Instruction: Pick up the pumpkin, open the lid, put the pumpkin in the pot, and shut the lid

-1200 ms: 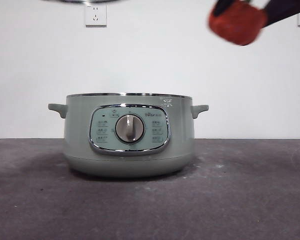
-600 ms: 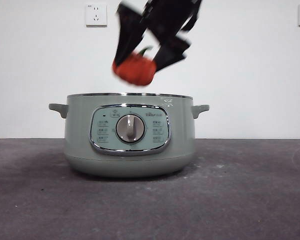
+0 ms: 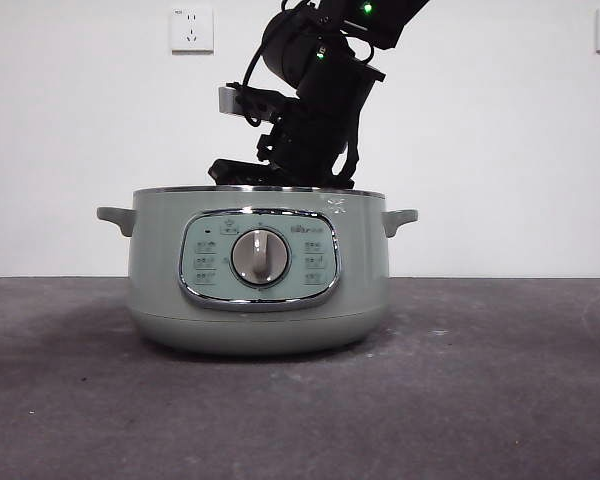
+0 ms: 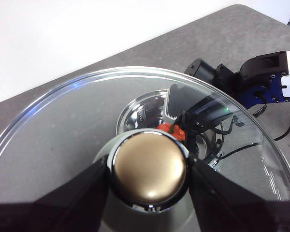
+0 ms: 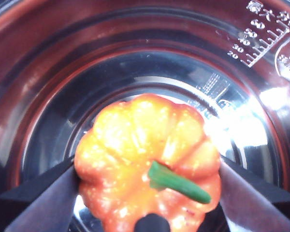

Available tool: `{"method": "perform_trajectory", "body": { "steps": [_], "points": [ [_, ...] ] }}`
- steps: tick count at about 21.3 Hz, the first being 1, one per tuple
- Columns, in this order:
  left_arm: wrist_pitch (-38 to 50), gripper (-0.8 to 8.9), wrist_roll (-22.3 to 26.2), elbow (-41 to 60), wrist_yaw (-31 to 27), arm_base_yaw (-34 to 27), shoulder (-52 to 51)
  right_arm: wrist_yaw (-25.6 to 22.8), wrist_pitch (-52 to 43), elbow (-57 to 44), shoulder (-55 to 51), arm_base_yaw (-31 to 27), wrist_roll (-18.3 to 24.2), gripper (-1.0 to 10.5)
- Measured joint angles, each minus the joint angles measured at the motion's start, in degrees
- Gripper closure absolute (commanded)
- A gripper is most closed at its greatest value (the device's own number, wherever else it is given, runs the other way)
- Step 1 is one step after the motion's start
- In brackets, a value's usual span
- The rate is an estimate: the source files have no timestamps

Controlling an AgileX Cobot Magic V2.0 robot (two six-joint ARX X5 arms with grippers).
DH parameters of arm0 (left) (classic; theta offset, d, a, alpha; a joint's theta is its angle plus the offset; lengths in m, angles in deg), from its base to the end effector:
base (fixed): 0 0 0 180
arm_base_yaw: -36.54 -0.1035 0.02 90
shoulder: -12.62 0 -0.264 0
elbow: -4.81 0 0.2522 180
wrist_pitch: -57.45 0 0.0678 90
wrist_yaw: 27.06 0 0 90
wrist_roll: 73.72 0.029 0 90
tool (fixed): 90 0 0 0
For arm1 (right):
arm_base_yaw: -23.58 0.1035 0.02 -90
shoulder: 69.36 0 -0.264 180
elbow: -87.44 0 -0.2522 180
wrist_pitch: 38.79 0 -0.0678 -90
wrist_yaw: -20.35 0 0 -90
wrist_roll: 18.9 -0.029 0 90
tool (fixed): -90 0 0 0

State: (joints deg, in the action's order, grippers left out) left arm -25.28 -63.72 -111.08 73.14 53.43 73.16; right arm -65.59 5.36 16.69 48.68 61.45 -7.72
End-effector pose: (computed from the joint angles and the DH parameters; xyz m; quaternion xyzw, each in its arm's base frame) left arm 0.1125 -0.0395 0.4965 0.0961 0.2155 -0.2473 0.9398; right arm 0.3553 0.2789 0.2208 -0.2104 0.3932 0.3603 0.8193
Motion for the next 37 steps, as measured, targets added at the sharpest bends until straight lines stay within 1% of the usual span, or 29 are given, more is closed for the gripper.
{"method": "perform_trajectory", "body": {
  "steps": [2, 3, 6, 8, 9, 11, 13, 14, 17, 21, 28, 37],
  "points": [
    [0.02, 8.22, 0.02, 0.00, 0.02, 0.00, 0.00, -0.04, 0.09, 0.02, 0.00, 0.15, 0.00, 4.0],
    [0.02, 8.22, 0.00, 0.00, 0.02, 0.00, 0.00, -0.74, 0.13, 0.04, 0.00, 0.28, -0.02, 3.4],
    [0.00, 8.22, 0.02, 0.00, 0.28, 0.00, 0.02, -1.75, 0.83, 0.09, -0.55, 0.37, -0.07, 3.4],
    [0.07, 8.22, 0.00, 0.00, 0.44, 0.00, 0.02, -1.73, 1.81, 0.52, -3.43, 0.26, -0.39, 3.4],
    [0.26, 8.22, 0.00, 0.00, 0.48, 0.00, 0.07, -2.54, 1.95, 0.81, -5.95, 0.31, -0.59, 3.4],
    [1.86, 8.22, 0.02, 0.00, 1.46, 0.00, 0.76, -6.71, 4.96, 1.07, -13.25, 0.31, -1.33, 3.5],
    [3.78, 8.22, 0.02, 0.00, 4.68, 0.02, 3.21, -10.01, 8.81, 1.18, -21.42, 0.24, -4.11, 3.5],
    [4.74, 8.22, 0.02, 0.00, 5.07, 0.07, 5.01, -10.29, 11.19, 1.20, -25.90, 0.00, -5.73, 3.5],
    [7.52, 8.22, 0.04, 0.00, 4.90, 1.03, 9.66, -10.36, 15.61, 1.29, -36.20, -0.35, -8.59, 3.5],
    [12.13, 8.22, 0.15, 0.00, 6.99, 3.52, 16.96, -10.34, 19.76, 1.40, -47.50, -0.35, -10.19, 3.5],
    [15.61, 8.22, 1.44, 0.00, 7.06, 7.19, 26.21, -10.36, 23.37, 1.40, -54.64, -0.35, -10.56, 3.5],
    [21.09, 8.22, 1.60, 0.00, 7.06, 10.25, 34.29, -10.36, 28.06, 1.40, -56.19, -0.35, -10.56, 3.5]
  ]
}}
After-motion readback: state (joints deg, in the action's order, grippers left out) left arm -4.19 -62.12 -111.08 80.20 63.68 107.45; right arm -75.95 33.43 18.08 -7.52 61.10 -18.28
